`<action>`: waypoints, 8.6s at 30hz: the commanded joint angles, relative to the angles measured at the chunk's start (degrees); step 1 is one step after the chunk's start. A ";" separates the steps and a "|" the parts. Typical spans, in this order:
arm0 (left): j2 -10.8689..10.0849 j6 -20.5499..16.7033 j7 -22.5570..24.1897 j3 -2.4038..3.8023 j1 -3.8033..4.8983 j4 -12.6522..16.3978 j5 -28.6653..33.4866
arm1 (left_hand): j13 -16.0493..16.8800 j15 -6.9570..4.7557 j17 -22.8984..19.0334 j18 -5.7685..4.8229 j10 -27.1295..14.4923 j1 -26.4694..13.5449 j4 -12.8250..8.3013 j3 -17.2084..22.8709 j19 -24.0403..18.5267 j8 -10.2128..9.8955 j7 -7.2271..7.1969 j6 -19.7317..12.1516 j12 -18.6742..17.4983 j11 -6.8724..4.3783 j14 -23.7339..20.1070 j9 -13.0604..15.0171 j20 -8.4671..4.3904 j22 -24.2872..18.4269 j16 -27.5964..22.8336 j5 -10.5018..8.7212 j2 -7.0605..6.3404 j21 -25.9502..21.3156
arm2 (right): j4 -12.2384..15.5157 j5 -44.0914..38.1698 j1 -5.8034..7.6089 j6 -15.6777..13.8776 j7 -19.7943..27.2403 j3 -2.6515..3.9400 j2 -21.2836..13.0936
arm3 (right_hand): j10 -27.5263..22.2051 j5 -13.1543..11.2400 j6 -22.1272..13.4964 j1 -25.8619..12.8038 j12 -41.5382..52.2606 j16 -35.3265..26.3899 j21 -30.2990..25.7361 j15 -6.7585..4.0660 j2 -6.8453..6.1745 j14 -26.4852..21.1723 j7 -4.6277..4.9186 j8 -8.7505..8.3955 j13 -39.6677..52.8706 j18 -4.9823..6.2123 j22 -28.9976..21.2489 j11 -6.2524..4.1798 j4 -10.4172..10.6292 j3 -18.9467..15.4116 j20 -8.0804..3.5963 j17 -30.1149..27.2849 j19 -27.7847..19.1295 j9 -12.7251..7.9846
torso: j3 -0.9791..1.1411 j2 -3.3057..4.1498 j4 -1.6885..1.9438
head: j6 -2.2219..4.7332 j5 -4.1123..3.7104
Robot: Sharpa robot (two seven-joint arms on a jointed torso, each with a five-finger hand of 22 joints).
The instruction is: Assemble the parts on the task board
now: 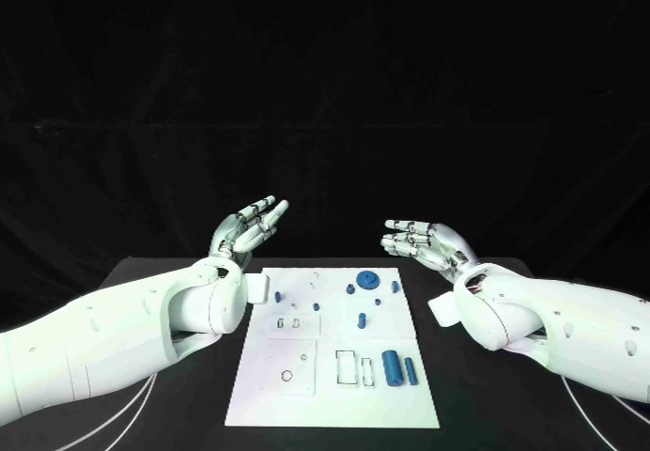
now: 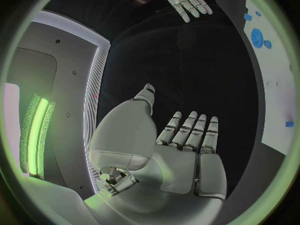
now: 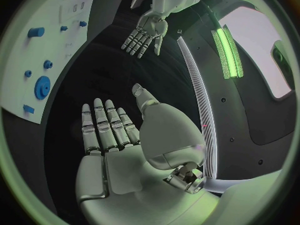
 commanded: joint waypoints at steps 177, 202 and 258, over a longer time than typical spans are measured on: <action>-12.34 7.68 -1.43 1.51 7.97 18.46 -2.31 | 0.89 -3.72 1.21 7.38 25.83 5.69 -4.97 -2.89 30.54 2.66 7.73 24.28 1.85 -2.28 29.48 0.95 -0.59 4.15 4.75 0.30 2.40 12.67 | -15.36 -78.19 8.87 -0.49 -30.79 0.59 19.92 | 23.54 3.32 30.89 1.17 6.67 73.71 73.58 -12.43 -11.72 44.12 -3.66 1.97 6.35 -4.84 71.01 -9.18 2.90 17.92 -12.32 68.37 54.37 5.99 | 0.32 16.68 3.93 | 4.03 -0.69; -12.54 7.50 -1.57 1.51 8.39 18.67 -2.31 | 0.90 -3.70 1.21 7.37 25.81 5.77 -5.05 -2.88 30.45 2.63 7.74 24.26 1.81 -2.26 29.45 0.96 -0.58 4.11 4.71 0.30 2.42 12.62 | -17.95 -77.67 8.77 2.08 -30.90 0.58 22.12 | 23.18 3.35 30.40 0.71 6.13 73.50 73.33 -12.30 -12.12 43.96 -3.52 1.55 6.27 -4.76 70.66 -8.99 3.30 18.04 -12.29 68.00 54.08 6.16 | 0.29 17.07 4.04 | 4.43 -0.86; -13.34 8.19 -2.17 1.42 8.56 17.88 -2.46 | 0.92 -3.67 1.24 7.37 25.75 5.77 -5.18 -3.02 30.27 2.55 7.76 24.24 1.70 -2.23 29.43 0.98 -0.59 4.01 4.62 0.29 2.30 12.53 | -5.43 -66.15 10.69 11.65 -28.77 1.92 2.86 | 27.30 -0.17 17.47 1.96 64.29 82.68 77.25 -11.28 -16.70 46.24 -0.68 4.18 62.35 -5.89 77.67 -8.07 14.32 6.78 -11.35 82.49 55.67 9.31 | 0.67 16.27 2.24 | 4.30 -1.82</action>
